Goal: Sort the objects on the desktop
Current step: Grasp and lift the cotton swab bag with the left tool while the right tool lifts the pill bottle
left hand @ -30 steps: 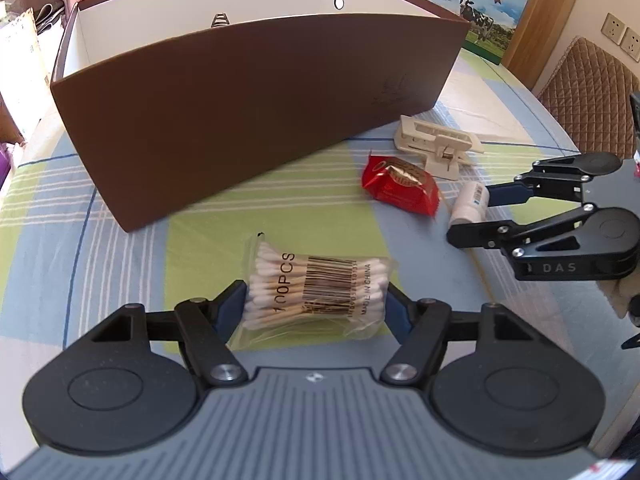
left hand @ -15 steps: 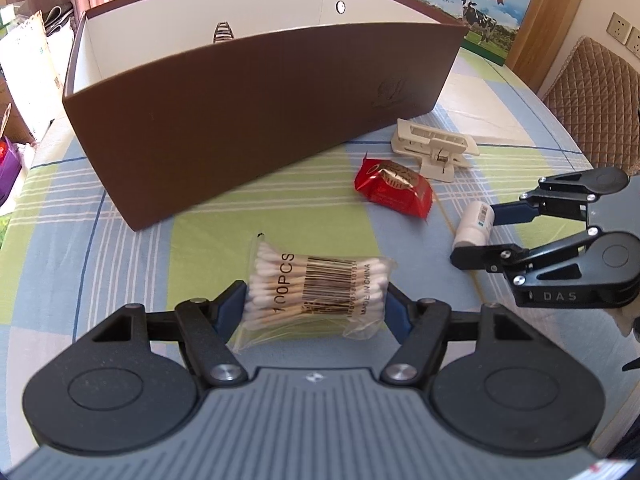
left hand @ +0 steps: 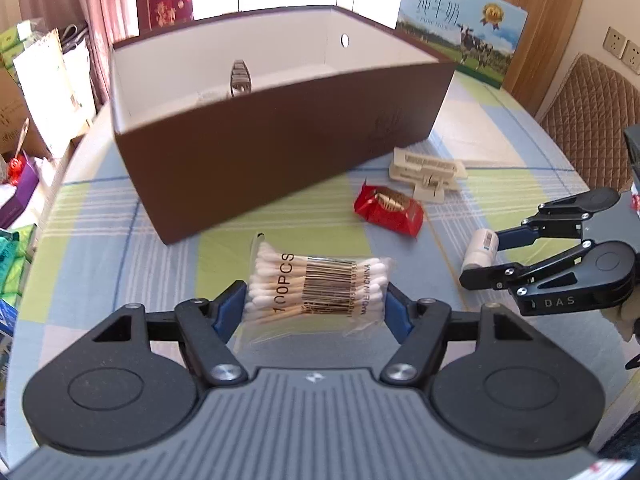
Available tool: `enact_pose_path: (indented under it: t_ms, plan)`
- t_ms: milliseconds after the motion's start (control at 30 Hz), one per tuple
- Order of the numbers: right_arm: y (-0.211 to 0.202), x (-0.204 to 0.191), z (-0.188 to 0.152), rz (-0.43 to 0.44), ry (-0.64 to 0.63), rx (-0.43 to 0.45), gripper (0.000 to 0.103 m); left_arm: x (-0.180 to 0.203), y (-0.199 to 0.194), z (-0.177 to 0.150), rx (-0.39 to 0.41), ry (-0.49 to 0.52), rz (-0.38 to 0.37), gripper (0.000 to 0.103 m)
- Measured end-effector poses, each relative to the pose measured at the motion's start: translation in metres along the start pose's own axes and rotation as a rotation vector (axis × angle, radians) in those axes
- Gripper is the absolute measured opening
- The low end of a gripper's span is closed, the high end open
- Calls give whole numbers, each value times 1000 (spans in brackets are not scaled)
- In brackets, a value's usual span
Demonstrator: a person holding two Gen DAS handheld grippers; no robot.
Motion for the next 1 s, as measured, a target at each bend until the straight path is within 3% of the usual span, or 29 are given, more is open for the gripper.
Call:
enact_pose_path:
  t_ms: [400, 733, 1000]
  plan:
    - [-31, -12, 38, 97, -9, 54, 44, -12, -40, 46, 119, 45, 29, 67]
    - [-47, -7, 83, 117, -11, 135, 44, -21, -38, 80, 148, 98, 41, 67]
    - [-55, -7, 138, 140, -31, 221, 44, -39, -27, 114, 169, 120, 36, 67]
Point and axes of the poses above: each gripper's, at about its wrist camera, not at the fingertips, and y roughly the way its jaws point, x to its right, z to its top, the point moved 5 cm from there along y, roughly the way its jaws point, and after that the axes turned 5 degrees about y, right-handed, at the moved point
